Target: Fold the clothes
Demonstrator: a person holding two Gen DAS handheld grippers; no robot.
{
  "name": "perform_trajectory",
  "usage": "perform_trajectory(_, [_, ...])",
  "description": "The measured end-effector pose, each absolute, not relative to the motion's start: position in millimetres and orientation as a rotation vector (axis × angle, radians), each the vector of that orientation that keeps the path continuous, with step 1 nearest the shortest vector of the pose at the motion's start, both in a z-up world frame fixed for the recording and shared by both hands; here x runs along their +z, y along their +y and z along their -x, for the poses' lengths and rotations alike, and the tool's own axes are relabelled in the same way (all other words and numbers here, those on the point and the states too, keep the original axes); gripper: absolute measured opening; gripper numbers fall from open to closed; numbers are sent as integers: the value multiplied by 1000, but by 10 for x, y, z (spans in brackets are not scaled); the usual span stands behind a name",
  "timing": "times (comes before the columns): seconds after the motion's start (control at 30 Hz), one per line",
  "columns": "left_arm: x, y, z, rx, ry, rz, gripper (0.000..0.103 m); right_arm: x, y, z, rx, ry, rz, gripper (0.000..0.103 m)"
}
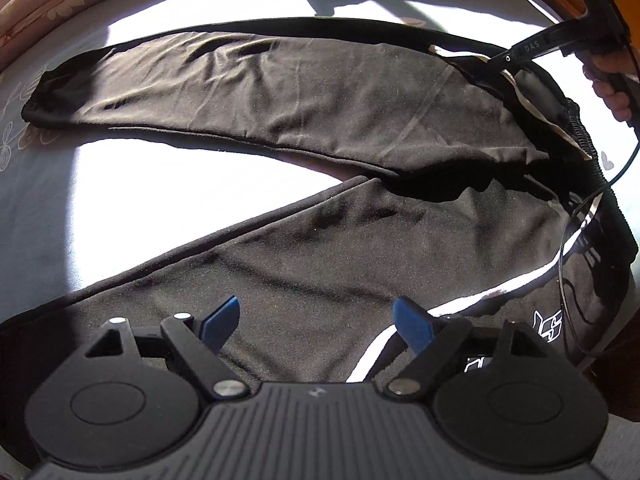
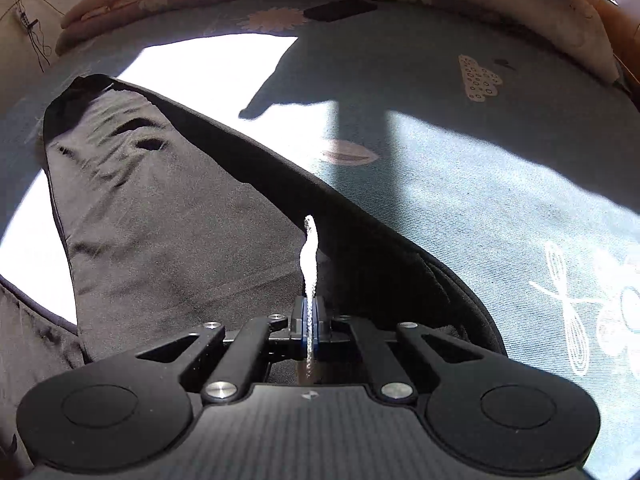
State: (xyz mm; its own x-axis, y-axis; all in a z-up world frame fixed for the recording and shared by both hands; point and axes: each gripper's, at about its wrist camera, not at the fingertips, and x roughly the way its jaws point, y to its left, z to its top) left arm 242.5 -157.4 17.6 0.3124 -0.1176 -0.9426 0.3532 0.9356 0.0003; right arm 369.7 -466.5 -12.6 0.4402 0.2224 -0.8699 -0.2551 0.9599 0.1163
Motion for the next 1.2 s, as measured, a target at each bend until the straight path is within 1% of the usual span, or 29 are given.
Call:
perform_trajectory(0.13, [211,-1519,-2508,-334,1200,-219,84,218,-4445,-3404,398,1033,40,3])
perform_trajectory(0.2, [226,-1503,-2524,-348,1189,-230,84,270,-4193,-3196,550,1017,88,5])
perform_trajectory(0.27, [226,-1480,-2519,-363,1185,-243,84,222,-3878,-2957,692,1026,219,13])
perform_trajectory(0.3, [218,-1468,-2513,-370,1188,-251,84,174,-3749,-2865,731,1042,281,24])
perform_trajectory(0.33, [209,-1454,-2504,-375,1191,-259,84,109,-3649,-2778,733,1064,328,25])
perform_trajectory(0.43, [201,-1413,-2464,-393,1191,-285,84,-33,-3643,-2662,667,1182,224,26])
perform_trajectory(0.57, [169,-1474,-2388,-470,1177,-350,84,-55,-3852,-2471,528,1275,15,29])
perform_trajectory(0.77, [-64,-1783,-2169,-658,1139,-519,84,-222,-3923,-2156,425,1394,-125,31])
perform_trajectory(0.9, [-288,-1856,-2079,-644,1111,-623,84,-278,-3855,-2064,399,1419,-155,32])
perform_trajectory(1.03, [-337,-1602,-2157,-469,1133,-670,84,-245,-3855,-2027,376,1409,-184,36])
perform_trajectory(1.2, [-172,-1304,-2288,-340,1176,-630,84,-244,-3908,-2022,350,1394,-222,37])
